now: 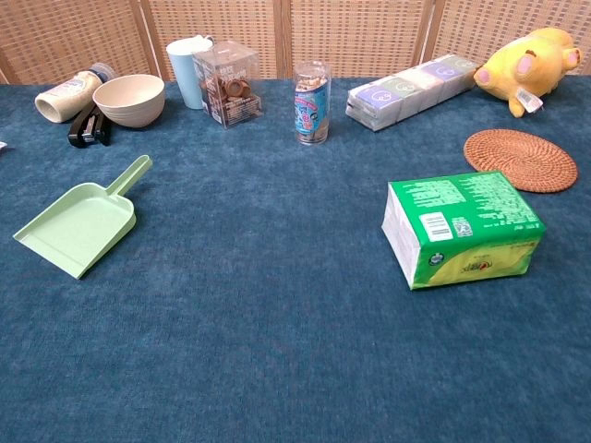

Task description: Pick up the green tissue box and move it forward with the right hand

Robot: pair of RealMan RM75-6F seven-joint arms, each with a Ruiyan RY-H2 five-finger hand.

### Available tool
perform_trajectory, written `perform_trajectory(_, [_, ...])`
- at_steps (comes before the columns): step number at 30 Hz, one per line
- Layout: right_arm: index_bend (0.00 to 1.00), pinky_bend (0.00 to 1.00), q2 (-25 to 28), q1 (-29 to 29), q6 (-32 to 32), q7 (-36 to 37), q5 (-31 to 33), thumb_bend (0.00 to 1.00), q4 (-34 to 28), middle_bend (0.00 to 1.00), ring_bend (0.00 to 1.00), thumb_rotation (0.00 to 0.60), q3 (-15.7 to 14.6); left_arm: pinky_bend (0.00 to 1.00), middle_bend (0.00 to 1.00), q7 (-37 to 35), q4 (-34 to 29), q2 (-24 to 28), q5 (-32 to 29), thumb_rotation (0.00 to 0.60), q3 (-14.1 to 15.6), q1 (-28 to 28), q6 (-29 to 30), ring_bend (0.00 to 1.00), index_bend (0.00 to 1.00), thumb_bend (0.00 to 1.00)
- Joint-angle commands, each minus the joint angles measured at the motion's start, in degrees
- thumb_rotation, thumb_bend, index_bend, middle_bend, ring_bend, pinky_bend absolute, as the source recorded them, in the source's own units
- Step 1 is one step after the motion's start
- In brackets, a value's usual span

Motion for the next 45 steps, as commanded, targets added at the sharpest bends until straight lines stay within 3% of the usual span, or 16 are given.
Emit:
perform_trajectory(1, [0.01,0.08,0.1,0.0,-0.4,-0.2,-0.4,0.0,-0.2,0.0,0.0,0.6,-0.2,0.0,0.0,0.0,0.0,0.0,0.0,0.6,0.0,0.0,-0.1,0.0,0.0,0.0])
perform_trajectory(14, [0.01,0.08,0.2,3.3,-6.2,2.7,-4.6,0.0,-2.2,0.0,0.0,0.6,-1.4,0.0,0.0,-1.2,0.1,0.3,-0.8,0.6,-0.3,0.2,0.2,0.0,0.0,0.0])
perform_trajectory(24, [0.01,0.08,-3.3,11.9,-20.5,-4.3,-2.0,0.0,-1.4,0.0,0.0,0.6,0.4,0.0,0.0,-1.0,0.2,0.2,-1.7,0.6,-0.8,-0.3,-0.5,0.0,0.0,0.0])
perform_trajectory(32, [0.02,0.08,-8.1,16.3,-26.5,-11.8,2.8,0.0,1.5,0.0,0.0,0.6,2.8,0.0,0.0,-0.9,0.4,0.1,-2.7,0.6,-1.0,-0.5,-1.0,0.0,0.0,0.0])
perform_trajectory(35, [0.09,0.1,-9.9,17.0,-27.0,-12.6,4.0,0.02,2.6,0.01,0.0,0.6,3.2,0.0,0.0,-1.0,0.5,0.1,-3.0,0.6,-1.1,-0.4,-1.0,0.0,0.0,0.0])
perform_trajectory(38, [0.19,0.13,-11.6,17.0,-25.5,-12.5,3.6,0.07,4.0,0.1,0.0,0.6,3.5,0.0,0.0,-1.2,0.6,0.2,-3.2,0.6,-1.1,-0.4,-1.0,0.0,0.0,0.0])
perform_trajectory(42, [0.34,0.2,-12.9,16.9,-24.4,-10.2,2.5,0.13,5.7,0.24,0.08,0.6,2.9,0.0,0.0,-1.2,0.6,0.1,-3.2,0.6,-1.1,-0.5,-1.1,0.0,0.0,0.0])
perform_trajectory(45, [0.4,0.24,-13.2,16.6,-23.0,-7.7,0.9,0.15,6.1,0.3,0.13,0.6,2.4,0.0,0.0,-1.1,0.6,0.1,-3.3,0.6,-1.2,-0.5,-1.1,0.0,0.0,0.0])
